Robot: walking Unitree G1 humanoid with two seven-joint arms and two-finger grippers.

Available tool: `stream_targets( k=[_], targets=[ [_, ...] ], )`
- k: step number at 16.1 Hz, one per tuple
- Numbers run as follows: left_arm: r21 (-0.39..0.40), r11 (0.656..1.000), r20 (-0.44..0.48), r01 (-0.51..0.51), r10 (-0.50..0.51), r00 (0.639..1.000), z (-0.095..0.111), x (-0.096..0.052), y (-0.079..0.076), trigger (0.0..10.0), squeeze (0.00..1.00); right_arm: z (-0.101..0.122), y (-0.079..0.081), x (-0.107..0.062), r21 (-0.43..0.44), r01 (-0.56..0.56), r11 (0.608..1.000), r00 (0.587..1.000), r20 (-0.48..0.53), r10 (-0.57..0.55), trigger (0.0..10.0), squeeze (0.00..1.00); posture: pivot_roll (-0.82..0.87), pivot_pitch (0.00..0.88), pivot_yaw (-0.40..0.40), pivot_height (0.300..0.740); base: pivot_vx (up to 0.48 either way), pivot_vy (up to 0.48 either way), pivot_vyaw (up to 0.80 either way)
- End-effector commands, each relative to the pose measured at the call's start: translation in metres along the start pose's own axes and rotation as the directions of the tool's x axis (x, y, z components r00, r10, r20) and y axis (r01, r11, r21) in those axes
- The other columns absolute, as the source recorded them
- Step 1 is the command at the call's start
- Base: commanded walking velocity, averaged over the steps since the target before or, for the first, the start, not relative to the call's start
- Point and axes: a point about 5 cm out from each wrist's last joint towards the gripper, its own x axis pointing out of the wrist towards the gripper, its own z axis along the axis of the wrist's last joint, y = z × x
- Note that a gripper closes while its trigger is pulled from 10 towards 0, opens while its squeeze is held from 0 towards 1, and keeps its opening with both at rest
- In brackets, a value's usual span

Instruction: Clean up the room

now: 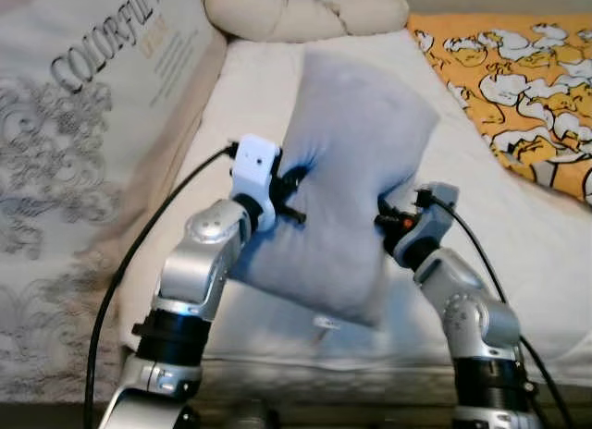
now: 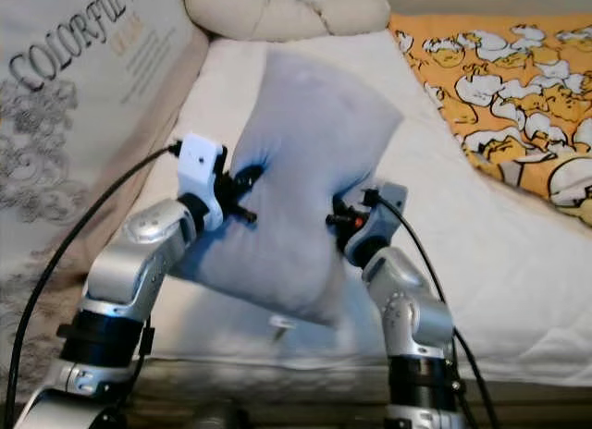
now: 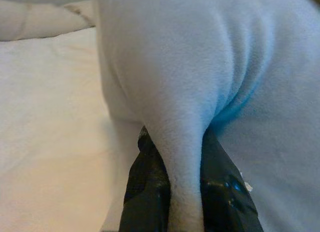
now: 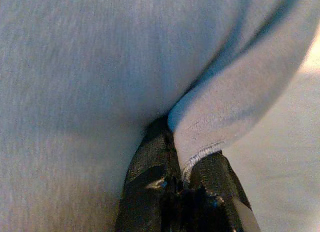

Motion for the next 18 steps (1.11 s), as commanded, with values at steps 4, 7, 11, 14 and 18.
stream_targets(
  k=[4, 7, 11, 14, 18],
  targets=[
    [0.022, 1.0, 0.024, -0.014, 0.013, 1.0, 0.005, 0.002, 0.001, 10.0, 0.0, 0.007, 0.011, 0.006, -0.028, -0.045, 0.999, 0.999, 0.015, 0.045, 10.0, 0.0, -0.03, 0.0, 0.061, 0.74, 0.0, 0.449, 0.0],
    [0.032, 0.999, 0.033, -0.039, 0.038, 0.999, 0.006, -0.001, 0.004, 10.0, 0.0, 0.007, 0.008, 0.008, -0.019, -0.03, 0.999, 0.999, 0.01, 0.031, 10.0, 0.0, -0.01, 0.0, 0.049, 0.74, 0.0, 0.0, 0.0],
    [0.07, 0.996, 0.027, -0.048, 0.046, 0.999, 0.004, 0.0, 0.002, 10.0, 0.0, 0.007, 0.005, 0.009, -0.025, -0.02, 0.999, 1.0, 0.003, 0.02, 10.0, 0.0, -0.01, 0.0, 0.044, 0.74, 0.0, 0.0, 0.0],
    [0.061, 0.996, 0.037, -0.06, 0.058, 0.998, 0.006, 0.001, 0.006, 10.0, 0.0, 0.008, 0.004, 0.011, -0.031, -0.016, 0.999, 1.0, 0.006, 0.016, 10.0, 0.0, 0.0, 0.0, 0.043, 0.74, 0.0, 0.0, 0.0],
    [0.049, 0.997, 0.047, -0.065, 0.063, 0.997, 0.008, 0.003, 0.006, 10.0, 0.0, 0.009, 0.001, 0.011, -0.051, -0.005, 0.999, 1.0, 0.006, 0.005, 10.0, 0.0, -0.02, 0.0, 0.055, 0.74, 0.0, 0.0, 0.0]
  ],
)
